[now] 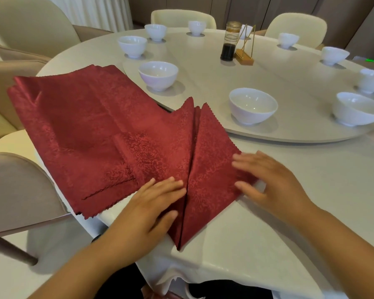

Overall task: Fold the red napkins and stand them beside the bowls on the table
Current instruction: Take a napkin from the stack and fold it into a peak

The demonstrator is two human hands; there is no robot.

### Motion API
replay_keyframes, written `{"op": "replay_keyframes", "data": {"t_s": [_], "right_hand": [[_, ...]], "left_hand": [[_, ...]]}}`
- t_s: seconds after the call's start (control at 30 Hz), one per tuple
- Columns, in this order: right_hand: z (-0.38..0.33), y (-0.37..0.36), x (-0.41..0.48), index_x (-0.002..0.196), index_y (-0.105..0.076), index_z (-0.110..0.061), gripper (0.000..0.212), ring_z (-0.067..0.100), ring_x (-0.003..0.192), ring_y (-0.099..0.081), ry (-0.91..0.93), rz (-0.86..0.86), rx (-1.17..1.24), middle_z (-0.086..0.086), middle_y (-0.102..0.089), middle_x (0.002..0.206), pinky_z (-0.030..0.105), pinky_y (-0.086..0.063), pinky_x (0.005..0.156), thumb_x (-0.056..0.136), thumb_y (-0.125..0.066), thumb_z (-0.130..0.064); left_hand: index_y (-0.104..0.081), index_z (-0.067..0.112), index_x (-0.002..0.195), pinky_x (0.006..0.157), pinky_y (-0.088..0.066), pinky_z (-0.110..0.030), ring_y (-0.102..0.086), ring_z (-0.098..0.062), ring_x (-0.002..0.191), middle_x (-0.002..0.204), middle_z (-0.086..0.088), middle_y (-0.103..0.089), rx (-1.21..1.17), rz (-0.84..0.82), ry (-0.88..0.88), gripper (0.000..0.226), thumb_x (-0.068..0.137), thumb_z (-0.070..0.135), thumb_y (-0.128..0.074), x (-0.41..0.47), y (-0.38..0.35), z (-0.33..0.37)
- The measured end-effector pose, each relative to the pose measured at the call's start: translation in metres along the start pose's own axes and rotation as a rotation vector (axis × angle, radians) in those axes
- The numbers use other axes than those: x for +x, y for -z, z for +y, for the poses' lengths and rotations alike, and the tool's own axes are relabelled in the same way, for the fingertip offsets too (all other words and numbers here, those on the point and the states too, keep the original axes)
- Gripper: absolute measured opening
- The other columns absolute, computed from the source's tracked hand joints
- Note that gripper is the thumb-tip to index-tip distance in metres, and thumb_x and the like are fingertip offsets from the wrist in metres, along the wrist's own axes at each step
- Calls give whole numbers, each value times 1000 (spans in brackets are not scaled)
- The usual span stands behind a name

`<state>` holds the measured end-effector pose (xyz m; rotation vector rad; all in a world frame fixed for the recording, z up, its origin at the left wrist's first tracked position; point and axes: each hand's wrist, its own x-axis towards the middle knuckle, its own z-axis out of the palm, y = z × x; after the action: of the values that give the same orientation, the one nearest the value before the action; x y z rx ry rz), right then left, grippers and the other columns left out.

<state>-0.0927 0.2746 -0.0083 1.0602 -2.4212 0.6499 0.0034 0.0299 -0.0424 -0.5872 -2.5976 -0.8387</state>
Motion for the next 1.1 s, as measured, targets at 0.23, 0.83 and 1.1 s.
{"op": "replay_keyframes", "data": {"t_s": [0.23, 0.83, 1.1], "right_hand": [[-25, -9, -12, 98, -72, -17, 35, 15, 97, -66, 364, -288, -236, -2, -70, 103, 34, -48, 91, 79, -46, -31], [-88, 11, 40, 88, -71, -19, 32, 10, 76, -52, -38, -221, 115, -10, -67, 70, 19, -37, 60, 70, -44, -24], [-137, 92, 81, 61, -53, -15, 25, 0, 54, -44, -147, -248, 450, -11, -47, 54, 12, -34, 53, 86, -57, -12]], "left_hand": [[-46, 23, 116, 103, -21, -23, -45, -7, 111, 114, 0, -65, 350, -195, -186, 48, 69, 30, -42, 2, 26, -23], [-60, 33, 107, 73, -42, -13, -56, -1, 87, 93, 16, -68, -26, -226, -154, 42, 71, 23, -41, 32, 69, 10], [-67, 15, 73, 65, -47, -15, -58, 2, 65, 75, 5, -69, -359, -25, 169, 37, 63, 50, -57, 47, 158, 66]]}}
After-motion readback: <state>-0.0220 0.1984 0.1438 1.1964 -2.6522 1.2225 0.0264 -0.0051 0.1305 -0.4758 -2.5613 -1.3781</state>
